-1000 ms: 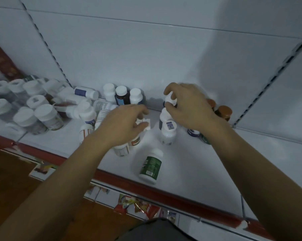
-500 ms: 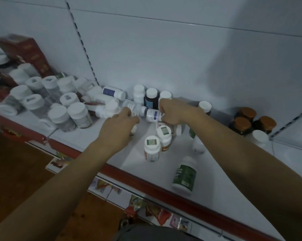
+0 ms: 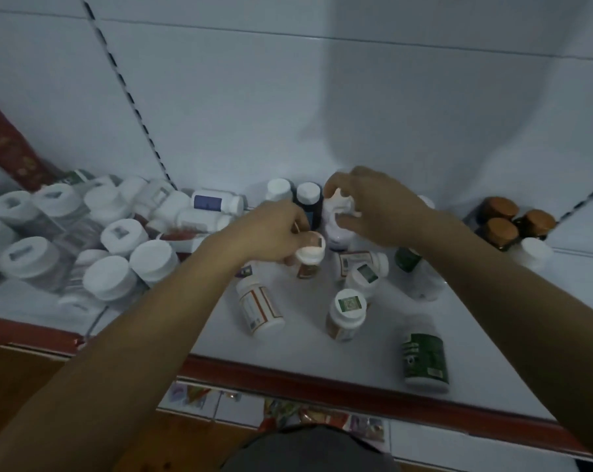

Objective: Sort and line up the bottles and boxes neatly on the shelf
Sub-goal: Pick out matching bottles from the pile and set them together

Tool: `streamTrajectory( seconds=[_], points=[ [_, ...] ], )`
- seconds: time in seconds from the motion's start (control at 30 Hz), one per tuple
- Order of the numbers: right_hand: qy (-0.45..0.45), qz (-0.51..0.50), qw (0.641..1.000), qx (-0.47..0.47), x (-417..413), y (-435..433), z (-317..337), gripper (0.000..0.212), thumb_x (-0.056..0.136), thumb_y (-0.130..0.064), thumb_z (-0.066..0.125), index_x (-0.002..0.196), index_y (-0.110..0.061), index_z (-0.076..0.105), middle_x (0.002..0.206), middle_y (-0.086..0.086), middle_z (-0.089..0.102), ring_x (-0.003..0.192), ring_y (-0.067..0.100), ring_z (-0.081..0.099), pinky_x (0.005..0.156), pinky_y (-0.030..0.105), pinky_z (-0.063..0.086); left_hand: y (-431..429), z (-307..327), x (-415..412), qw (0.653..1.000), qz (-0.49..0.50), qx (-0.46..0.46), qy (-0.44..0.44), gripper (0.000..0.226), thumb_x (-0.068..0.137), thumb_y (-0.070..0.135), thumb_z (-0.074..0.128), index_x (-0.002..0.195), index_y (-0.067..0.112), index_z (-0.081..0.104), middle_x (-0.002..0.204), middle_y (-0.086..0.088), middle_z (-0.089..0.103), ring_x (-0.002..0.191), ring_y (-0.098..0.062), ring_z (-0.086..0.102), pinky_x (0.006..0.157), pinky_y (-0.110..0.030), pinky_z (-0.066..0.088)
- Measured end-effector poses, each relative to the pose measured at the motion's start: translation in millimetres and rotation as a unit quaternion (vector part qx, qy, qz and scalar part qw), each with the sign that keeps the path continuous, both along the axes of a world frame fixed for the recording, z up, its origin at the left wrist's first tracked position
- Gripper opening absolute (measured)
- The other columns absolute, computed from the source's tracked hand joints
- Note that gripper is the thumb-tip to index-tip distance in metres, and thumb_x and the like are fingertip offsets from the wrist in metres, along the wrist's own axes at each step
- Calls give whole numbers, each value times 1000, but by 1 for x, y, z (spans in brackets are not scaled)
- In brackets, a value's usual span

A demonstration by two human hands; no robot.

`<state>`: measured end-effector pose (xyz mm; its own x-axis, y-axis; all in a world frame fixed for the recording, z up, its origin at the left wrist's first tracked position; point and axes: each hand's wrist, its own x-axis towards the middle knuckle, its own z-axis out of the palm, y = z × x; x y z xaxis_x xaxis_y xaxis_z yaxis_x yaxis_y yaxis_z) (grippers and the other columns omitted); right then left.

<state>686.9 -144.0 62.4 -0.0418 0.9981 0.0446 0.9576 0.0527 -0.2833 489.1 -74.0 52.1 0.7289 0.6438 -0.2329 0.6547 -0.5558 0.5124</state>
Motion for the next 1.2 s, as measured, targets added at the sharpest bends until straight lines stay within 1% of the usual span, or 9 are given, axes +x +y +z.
streamTrajectory(
  seconds=[0.1, 0.27, 0.4, 0.53, 0.6, 0.73, 0.9, 1.0, 1.2],
  points=[
    [23, -35, 999, 24, 0, -13, 12, 30, 87, -24, 76, 109, -29, 56, 104, -1, 60, 83, 16, 57, 76, 32, 46, 13, 0, 4, 999, -24, -19, 11, 32, 100, 43, 60, 109, 14, 68, 84, -5, 78, 66, -14, 74, 77, -39, 63],
    [-151, -38, 967, -204, 4, -30, 12, 35, 82, -19, 79, 107, -27, 56, 106, -5, 58, 92, 15, 51, 81, 29, 44, 25, -2, -4, 994, -86, 72, -1, 26, 98, 42, 63, 112, 22, 72, 106, 0, 75, 90, -17, 70, 88, -39, 57],
    [-170, -40, 948, -268, -7, -29, -4, 40, 83, -24, 80, 106, -25, 48, 96, -8, 48, 89, 16, 45, 76, 30, 37, 48, 6, -10, 981, -99, 166, -7, 25, 97, 27, 63, 121, 21, 67, 118, -2, 68, 102, -25, 63, 87, -37, 50],
    [-133, -66, 955, -255, 1, -34, 2, 33, 85, -29, 75, 101, -30, 46, 95, -10, 54, 81, 11, 50, 71, 33, 44, 51, -2, -2, 956, -183, 193, 124, 24, 84, 38, 71, 102, 25, 61, 104, -3, 66, 93, -26, 60, 78, -37, 51],
    [-88, -58, 970, -218, 6, -36, 12, 33, 82, -34, 74, 105, -34, 50, 96, -8, 58, 85, 14, 57, 77, 38, 51, 48, -6, 3, 950, -177, 217, 141, 26, 83, 33, 71, 106, 25, 62, 103, -5, 64, 94, -28, 61, 69, -32, 44],
    [-71, -61, 987, -131, 2, -37, 7, 39, 79, -37, 77, 111, -34, 56, 95, -9, 53, 90, 17, 54, 76, 34, 43, 41, -15, 7, 930, -187, 265, 175, 34, 86, 24, 70, 119, 23, 60, 109, -5, 62, 100, -27, 61, 67, -34, 41],
    [-15, -111, 985, -134, 4, -44, 17, 48, 83, -39, 78, 123, -36, 52, 106, -6, 57, 93, 15, 56, 81, 33, 46, 49, -8, -6, 948, -191, 236, 96, 52, 86, 29, 71, 134, 30, 51, 123, -2, 60, 111, -27, 57, 76, -36, 45],
    [46, -143, 988, -27, -1, -40, 42, 39, 93, -29, 70, 128, -31, 54, 115, 0, 58, 92, 15, 63, 77, 26, 46, 58, 6, -18, 966, -186, 172, 51, 60, 84, 32, 76, 139, 27, 51, 123, -2, 60, 107, -23, 56, 85, -37, 49],
    [97, -82, 991, 40, -43, -1, 57, 40, 94, -24, 68, 129, -31, 53, 119, -2, 58, 90, 4, 66, 72, 14, 45, 61, 17, -47, 976, -196, 87, 37, 67, 83, 39, 81, 141, 21, 52, 123, 4, 61, 103, -15, 61, 88, -30, 53]
  ],
)
